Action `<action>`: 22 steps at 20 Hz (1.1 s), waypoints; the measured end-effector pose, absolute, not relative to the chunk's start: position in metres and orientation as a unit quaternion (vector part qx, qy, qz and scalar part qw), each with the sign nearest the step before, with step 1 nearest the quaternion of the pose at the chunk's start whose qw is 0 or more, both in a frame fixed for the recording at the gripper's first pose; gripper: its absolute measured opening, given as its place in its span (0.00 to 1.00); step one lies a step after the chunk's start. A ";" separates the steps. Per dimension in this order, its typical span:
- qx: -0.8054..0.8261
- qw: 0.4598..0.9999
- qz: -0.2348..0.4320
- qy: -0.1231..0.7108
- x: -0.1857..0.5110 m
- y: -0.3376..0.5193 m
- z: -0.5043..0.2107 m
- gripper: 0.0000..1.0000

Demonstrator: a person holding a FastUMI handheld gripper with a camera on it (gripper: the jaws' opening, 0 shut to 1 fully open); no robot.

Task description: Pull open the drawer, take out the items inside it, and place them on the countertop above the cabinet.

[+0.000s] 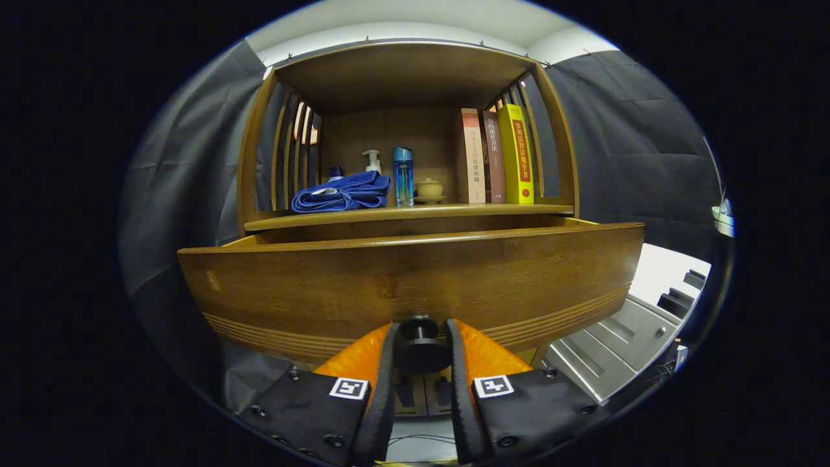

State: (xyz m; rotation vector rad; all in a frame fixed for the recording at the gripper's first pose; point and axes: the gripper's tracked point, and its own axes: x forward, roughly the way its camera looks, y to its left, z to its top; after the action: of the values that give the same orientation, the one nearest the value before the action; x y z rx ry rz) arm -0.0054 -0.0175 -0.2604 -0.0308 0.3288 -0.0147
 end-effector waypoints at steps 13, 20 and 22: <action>-0.012 0.988 0.016 0.154 -0.004 -0.009 -0.259 0.74; -0.013 0.991 0.034 0.125 -0.006 0.007 -0.237 0.98; -0.018 0.997 0.019 0.079 -0.009 0.001 -0.205 0.98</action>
State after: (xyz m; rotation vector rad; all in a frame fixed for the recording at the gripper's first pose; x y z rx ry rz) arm -0.0092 0.0009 -0.2048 -0.0352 0.1572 0.0377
